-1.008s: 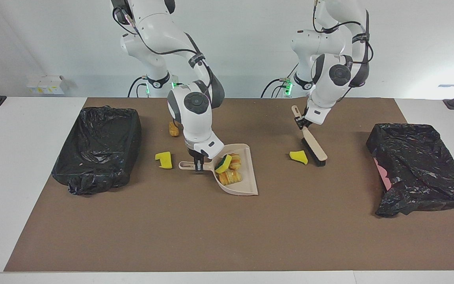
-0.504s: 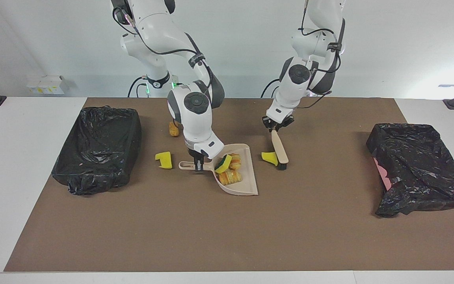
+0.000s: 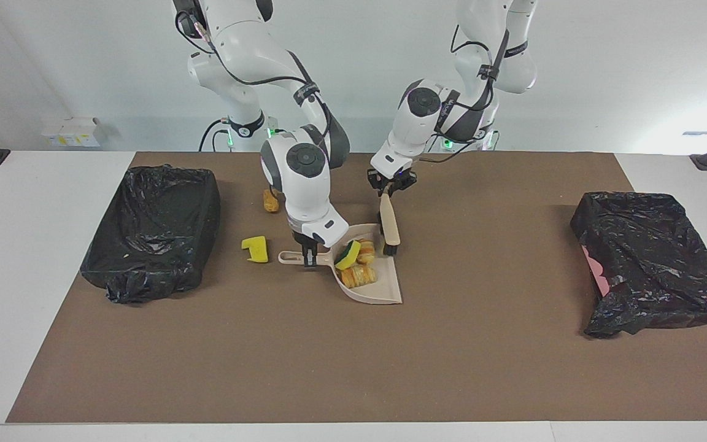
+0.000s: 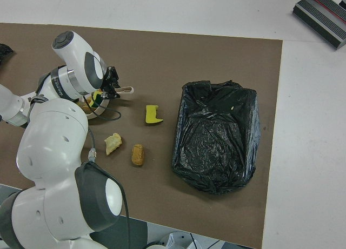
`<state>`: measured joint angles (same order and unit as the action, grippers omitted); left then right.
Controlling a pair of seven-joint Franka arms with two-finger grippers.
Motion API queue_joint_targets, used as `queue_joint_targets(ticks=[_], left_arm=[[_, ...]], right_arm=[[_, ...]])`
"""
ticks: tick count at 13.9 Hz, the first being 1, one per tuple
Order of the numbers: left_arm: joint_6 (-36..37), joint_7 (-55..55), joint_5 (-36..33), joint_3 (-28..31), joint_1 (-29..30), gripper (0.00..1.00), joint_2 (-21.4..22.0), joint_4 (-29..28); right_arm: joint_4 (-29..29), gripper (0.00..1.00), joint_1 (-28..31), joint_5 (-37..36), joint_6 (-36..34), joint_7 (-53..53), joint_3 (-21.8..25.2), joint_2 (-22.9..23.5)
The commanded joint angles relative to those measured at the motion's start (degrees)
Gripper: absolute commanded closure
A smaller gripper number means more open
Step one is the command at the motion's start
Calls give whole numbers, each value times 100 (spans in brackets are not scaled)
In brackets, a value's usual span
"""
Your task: Sweep and dump trash in bin
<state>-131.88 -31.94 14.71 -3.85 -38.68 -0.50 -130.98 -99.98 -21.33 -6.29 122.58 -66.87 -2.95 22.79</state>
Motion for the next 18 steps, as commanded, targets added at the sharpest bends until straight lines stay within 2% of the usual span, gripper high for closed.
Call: queue_joint_targets(ticks=[1,5,8,10,13,18], left_arm=[[84,12,94,104,184,100,-91,81],[32,-208,85,43,177,100,-170,458],[-21,-225,85,7,-245,100,-144,468],[5,-269,102,16,-429,100,-179,730],[110,-489,93,24,-342,100,-293,1065],[1066,-498,23,60,-342,100,-65,1039]], right_arm=[[-31,100,77,-109,99,-151,-30,33],[-39,100,77,-109,99,-151,-30,33],[-31,100,77,-109,99,-160,-30,33],[-31,100,86,-109,99,-160,-30,33],[-31,100,86,-109,99,-151,-30,33],[-31,100,94,-109,99,-160,-39,33]])
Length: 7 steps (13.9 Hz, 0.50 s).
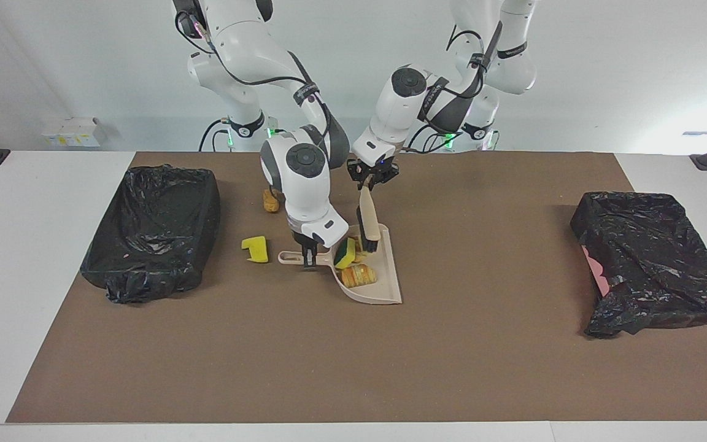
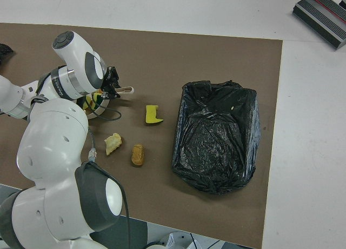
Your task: Sweep and dump trash in bin
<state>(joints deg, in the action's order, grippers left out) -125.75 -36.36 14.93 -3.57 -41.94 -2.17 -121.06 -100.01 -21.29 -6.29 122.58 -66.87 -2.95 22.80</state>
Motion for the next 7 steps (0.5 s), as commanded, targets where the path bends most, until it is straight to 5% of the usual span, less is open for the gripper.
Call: queue_joint_targets(ticks=[1,7], left_arm=[[689,-55,1,31,-16,100,173,-5],[1237,-459,-78,49,45,100,436,-76]], right_arm=[[-28,100,90,-110,99,-160,-39,32],[-10,100,125,-39,90,-160,-31,41]])
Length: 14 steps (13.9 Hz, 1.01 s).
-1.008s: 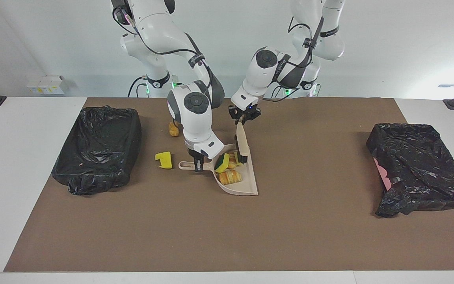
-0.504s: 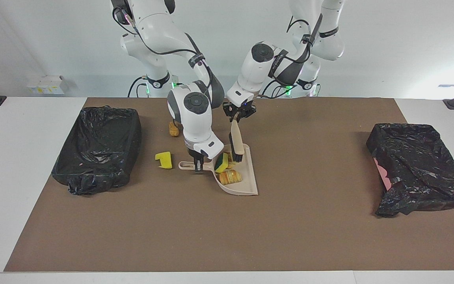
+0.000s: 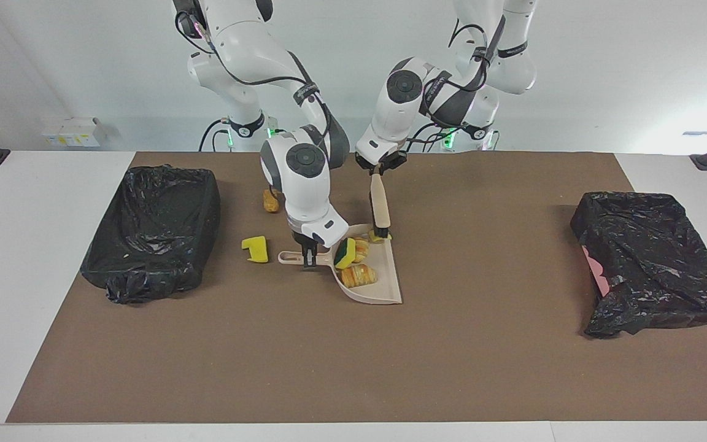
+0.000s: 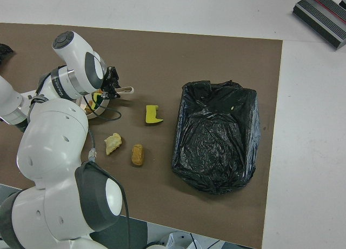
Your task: Sweep and dump trash in bin
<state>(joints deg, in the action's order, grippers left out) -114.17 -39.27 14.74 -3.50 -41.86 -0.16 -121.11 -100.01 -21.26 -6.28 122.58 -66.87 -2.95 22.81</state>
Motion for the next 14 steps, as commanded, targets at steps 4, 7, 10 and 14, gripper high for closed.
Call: queue_joint_targets(ticks=[4,7,10,14], left_arm=[[-237,-371,-68,42,161,100,289,-18],[-36,-371,-68,42,345,100,359,-53],[80,-503,-190,33,390,100,674,-508],[-578,-503,-253,-11,293,100,1088,-1449]], right_arm=[[8,100,148,-22,90,-160,-30,40],[8,100,210,-13,81,-143,-30,40],[-1,100,446,-5,3,-151,-48,-74],[-10,100,850,83,-225,-475,-48,-600]])
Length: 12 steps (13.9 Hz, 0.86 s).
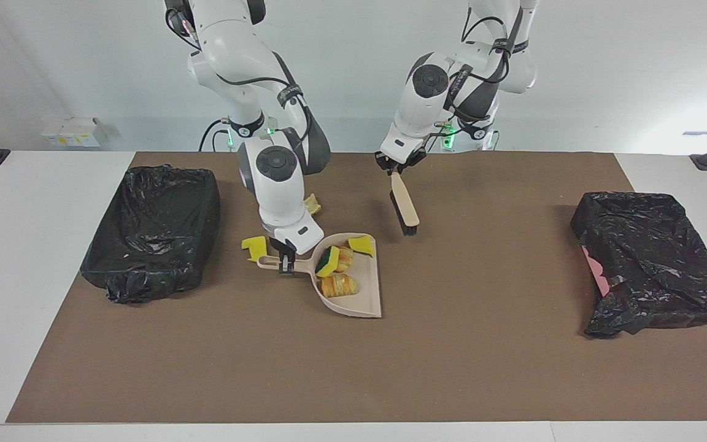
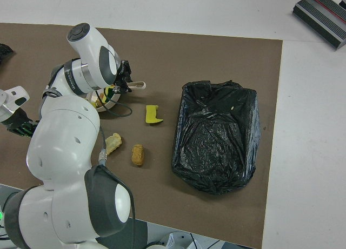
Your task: Sweep and dump trash in bin
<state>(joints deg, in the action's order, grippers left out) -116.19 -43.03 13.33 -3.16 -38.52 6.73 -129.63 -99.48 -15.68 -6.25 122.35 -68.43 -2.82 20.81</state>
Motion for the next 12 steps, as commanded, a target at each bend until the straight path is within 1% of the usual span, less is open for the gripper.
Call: queue_joint_targets(ticks=[1,3,6,7,8,9,10,12], left_arm=[[-491,-135,-111,-53,-129,100,399,-703],[-729,-171,-111,-53,-296,100,390,-905],[-1413,-407,-111,-62,-638,100,303,-1282],[-1485,-469,-111,-53,-674,100,303,-1336],[-1460,-461,-111,-53,-649,86,294,-1319],[-1425,-443,-111,-53,-614,9,268,-1275],[-1337,-443,-111,-44,-570,0,267,-1240],[-1205,-390,-172,-36,-272,0,233,-1082]], right_arm=[[-54,100,485,202,-316,-485,-61,-550],[-54,100,863,352,-667,-880,-61,-884],[-63,100,1540,616,-1133,-1680,-52,-1376],[-63,100,1750,608,-1326,-1830,-52,-1552],[-71,100,1996,616,-1537,-2084,-52,-1701],[-71,100,2260,616,-1635,-2374,-52,-1798],[-71,100,2506,625,-1705,-2664,-52,-1852],[-159,100,2972,625,-1724,-3357,-35,-1922]])
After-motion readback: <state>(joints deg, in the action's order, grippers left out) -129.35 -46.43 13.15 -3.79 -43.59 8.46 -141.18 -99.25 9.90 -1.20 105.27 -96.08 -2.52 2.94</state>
